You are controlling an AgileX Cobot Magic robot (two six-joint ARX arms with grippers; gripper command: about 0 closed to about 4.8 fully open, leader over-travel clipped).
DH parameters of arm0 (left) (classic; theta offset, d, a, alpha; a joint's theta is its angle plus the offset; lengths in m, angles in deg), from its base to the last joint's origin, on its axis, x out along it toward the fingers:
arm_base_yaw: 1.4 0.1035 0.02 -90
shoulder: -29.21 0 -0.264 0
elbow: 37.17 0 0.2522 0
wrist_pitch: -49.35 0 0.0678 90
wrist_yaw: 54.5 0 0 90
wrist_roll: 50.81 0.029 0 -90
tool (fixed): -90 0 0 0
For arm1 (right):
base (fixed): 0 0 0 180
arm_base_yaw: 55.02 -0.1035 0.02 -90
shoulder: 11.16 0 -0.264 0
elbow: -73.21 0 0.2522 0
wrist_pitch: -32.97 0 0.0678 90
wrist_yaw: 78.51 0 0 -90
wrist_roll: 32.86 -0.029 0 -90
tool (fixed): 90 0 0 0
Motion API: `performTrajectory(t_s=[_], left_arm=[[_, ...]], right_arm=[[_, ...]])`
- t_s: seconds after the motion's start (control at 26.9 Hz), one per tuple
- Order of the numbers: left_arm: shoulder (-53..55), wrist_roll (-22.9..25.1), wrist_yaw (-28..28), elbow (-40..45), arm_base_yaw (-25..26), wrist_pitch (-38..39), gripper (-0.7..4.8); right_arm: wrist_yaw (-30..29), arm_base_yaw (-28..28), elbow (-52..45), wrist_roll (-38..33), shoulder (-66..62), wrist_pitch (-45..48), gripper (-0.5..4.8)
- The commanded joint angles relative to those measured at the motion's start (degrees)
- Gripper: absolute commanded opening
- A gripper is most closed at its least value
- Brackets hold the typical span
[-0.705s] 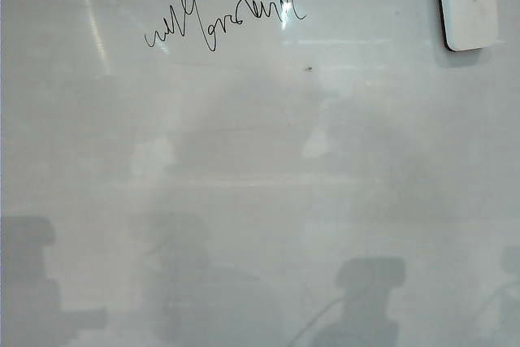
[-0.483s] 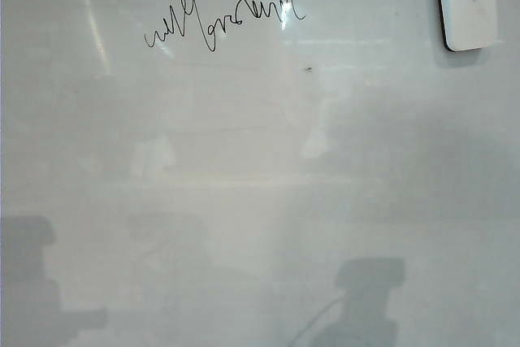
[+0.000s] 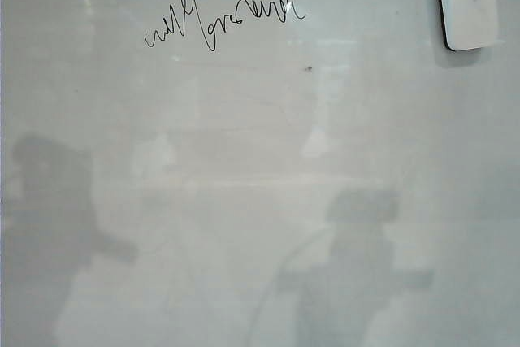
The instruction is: Grab the whiteboard eraser that is attached to the surface of the whiteboard and use it to clean the writing on the whiteboard.
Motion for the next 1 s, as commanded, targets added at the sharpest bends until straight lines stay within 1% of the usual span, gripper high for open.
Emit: performTrajectory(t_s=[0.04,0.11,0.15,0.19,0.26,0.3,0.33,0.37,0.41,0.45,0.52,0.56,0.63,0.67,0.71,0.74,0.78,0.82,0.89,0.93,1.0], left_arm=[[0.13,-3.56,-0.68,-6.78,0.00,8.61,-0.02],[0.26,-3.37,-2.16,-11.63,0.00,16.13,-0.02],[0.33,-2.75,-3.30,-14.05,0.00,20.22,-0.02],[0.42,-2.14,-3.69,-15.91,0.00,23.19,-0.02],[0.42,-0.31,-3.69,-19.08,0.00,28.55,-0.02],[0.42,0.79,-3.65,-20.92,0.00,31.39,-0.02],[0.42,1.46,-3.61,-22.36,0.02,33.88,-0.02],[0.42,1.75,-3.50,-24.65,0.02,38.23,-0.02],[0.39,2.23,-3.48,-25.62,0.02,40.17,-0.02],[0.39,2.86,-3.48,-26.12,0.02,41.20,-0.02],[0.39,5.68,-3.13,-26.34,0.02,42.07,-0.02],[0.42,7.85,-2.80,-26.21,0.04,42.49,-0.02],[0.42,10.29,-2.71,-26.14,0.04,43.80,-0.02],[0.42,10.99,-2.10,-26.14,0.04,44.78,-0.02],[0.39,11.37,0.04,-26.14,0.02,46.34,-0.02],[0.39,11.34,2.32,-26.16,0.02,47.43,-0.02],[0.39,11.32,2.91,-26.14,0.02,47.65,-0.02],[0.39,11.32,3.06,-26.16,0.02,47.65,-0.02],[0.39,11.30,2.99,-26.16,0.02,47.52,-0.02],[0.39,11.30,2.99,-26.16,0.02,47.56,-0.02],[0.39,11.30,2.99,-26.16,0.02,47.58,-0.02]], right_arm=[[-0.09,-0.09,10.08,7.30,-1.90,-11.28,-0.03],[-0.07,-0.09,16.41,14.67,-4.17,-19.08,-0.03],[0.09,-0.07,20.39,19.61,-6.05,-23.85,-0.03],[0.11,-0.07,23.41,22.82,-7.82,-27.21,-0.02],[0.13,-0.04,29.90,26.40,-12.63,-33.53,0.00],[0.07,-0.09,32.44,26.47,-14.93,-35.41,0.02],[0.07,-0.09,34.77,26.36,-17.25,-36.89,0.21],[-0.13,-0.09,38.73,26.27,-21.84,-38.84,1.38],[-0.11,-0.09,40.50,25.00,-24.33,-38.80,2.08],[0.02,-0.07,41.35,23.19,-26.21,-38.01,2.25],[0.04,-0.02,41.40,19.82,-29.29,-33.73,2.25],[0.02,-0.11,40.57,18.93,-30.75,-29.92,2.25],[0.33,-0.09,38.29,18.95,-32.68,-21.97,2.25],[1.40,-0.07,36.41,18.93,-33.70,-16.20,2.25],[4.20,-0.07,33.33,18.84,-35.01,-6.99,2.27],[6.73,-0.09,29.97,18.80,-36.96,2.86,2.68],[7.06,-0.09,28.74,18.80,-37.77,6.54,3.01],[7.04,-0.11,27.45,18.82,-39.04,10.60,3.45],[7.04,-0.11,26.12,18.80,-41.53,16.02,4.08],[7.04,-0.11,25.77,18.82,-43.39,18.14,4.28],[7.06,-0.11,25.68,18.80,-46.51,20.22,4.31]])
